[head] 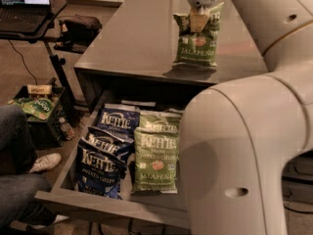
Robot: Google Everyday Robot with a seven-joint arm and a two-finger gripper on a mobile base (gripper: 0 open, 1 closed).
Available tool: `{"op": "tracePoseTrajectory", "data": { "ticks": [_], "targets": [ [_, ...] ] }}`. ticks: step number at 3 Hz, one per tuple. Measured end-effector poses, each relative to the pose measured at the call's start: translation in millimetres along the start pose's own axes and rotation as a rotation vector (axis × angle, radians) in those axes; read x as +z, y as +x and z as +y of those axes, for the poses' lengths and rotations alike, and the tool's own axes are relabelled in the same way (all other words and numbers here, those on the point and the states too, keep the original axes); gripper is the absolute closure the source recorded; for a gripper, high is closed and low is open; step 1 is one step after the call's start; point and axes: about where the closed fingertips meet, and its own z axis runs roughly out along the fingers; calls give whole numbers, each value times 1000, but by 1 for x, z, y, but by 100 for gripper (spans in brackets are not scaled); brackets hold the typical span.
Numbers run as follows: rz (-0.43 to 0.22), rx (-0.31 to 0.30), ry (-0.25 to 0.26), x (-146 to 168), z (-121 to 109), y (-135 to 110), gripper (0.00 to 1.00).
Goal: Pick green jalapeno chip bag from top drawer and place on counter
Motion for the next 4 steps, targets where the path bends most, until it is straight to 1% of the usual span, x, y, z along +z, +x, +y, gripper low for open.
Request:
{"op": "tracePoseTrajectory", "data": {
  "ticks": [1,2,4],
  "targets": [
    [-15,2,39,1,-13,-5,81],
    [-15,2,39,1,-13,-5,59],
    [-16,2,39,1,-13,-5,12]
  ]
}}
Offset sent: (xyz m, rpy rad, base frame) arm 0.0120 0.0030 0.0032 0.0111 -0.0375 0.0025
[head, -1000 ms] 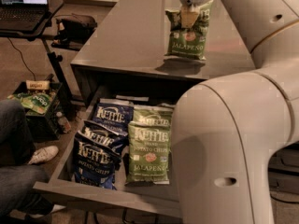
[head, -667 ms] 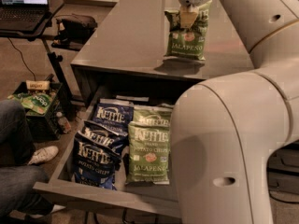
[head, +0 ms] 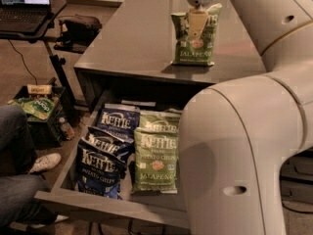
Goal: Pick green jalapeno chip bag from top drawer and place on counter
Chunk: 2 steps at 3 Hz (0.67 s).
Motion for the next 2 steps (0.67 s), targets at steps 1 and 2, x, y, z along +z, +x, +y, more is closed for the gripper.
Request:
{"op": "tracePoseTrajectory", "data": {
  "ticks": [1,2],
  "targets": [
    [0,0,0,0,0,0,0],
    [0,0,0,0,0,0,0]
  ]
}}
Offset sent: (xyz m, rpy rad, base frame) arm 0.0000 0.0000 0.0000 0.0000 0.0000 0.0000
